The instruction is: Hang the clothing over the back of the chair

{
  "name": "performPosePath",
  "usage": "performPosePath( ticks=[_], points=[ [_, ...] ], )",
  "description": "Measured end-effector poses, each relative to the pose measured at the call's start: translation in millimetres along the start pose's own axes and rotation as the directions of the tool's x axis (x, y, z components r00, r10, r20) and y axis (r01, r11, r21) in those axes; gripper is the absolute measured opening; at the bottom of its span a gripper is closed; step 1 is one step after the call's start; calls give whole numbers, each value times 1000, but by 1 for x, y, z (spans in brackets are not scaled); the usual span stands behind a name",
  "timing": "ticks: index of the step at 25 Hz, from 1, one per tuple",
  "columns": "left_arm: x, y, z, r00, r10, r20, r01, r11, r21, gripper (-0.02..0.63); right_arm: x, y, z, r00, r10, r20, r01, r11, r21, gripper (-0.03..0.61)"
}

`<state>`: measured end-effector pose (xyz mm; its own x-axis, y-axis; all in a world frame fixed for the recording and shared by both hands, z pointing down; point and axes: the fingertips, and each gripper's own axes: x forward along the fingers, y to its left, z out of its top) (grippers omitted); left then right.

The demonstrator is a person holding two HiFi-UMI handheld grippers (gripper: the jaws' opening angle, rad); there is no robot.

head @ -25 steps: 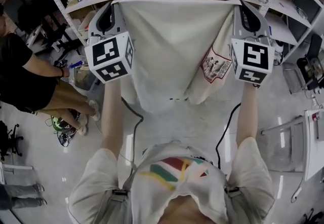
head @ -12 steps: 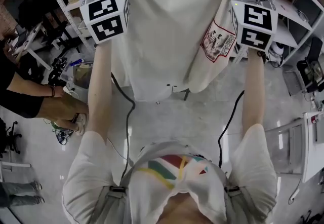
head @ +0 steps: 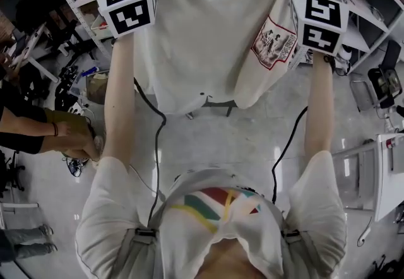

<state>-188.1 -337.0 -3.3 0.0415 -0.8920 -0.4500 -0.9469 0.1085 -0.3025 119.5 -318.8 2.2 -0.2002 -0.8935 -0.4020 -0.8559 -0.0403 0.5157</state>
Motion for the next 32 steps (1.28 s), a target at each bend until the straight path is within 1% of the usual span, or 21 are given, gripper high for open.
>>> performPosePath(
  ticks=[5,9,12,16,22,32],
  points=[
    [8,-22,-34,996,-33,-77,33,999,4,15,9,6,-36,996,37,-80,-37,999,4,8],
    [5,-34,-65,991,-52,-127,55,998,20,15,6,20,-63,989,61,-136,-62,998,-7,8],
    [2,-41,-90,984,-64,-167,70,997,31,15,5,34,-83,981,80,-178,-84,996,-14,8],
    [-4,-50,-121,973,-79,-216,84,996,16,15,2,50,-111,966,106,-234,-112,994,-11,8],
    [-18,-66,-163,954,-102,-283,113,993,20,15,-7,71,-151,939,147,-310,-159,987,-15,8],
    [-51,-82,-236,903,-146,-404,146,989,-31,15,-32,123,-213,874,233,-426,-265,964,-16,8]
  ],
)
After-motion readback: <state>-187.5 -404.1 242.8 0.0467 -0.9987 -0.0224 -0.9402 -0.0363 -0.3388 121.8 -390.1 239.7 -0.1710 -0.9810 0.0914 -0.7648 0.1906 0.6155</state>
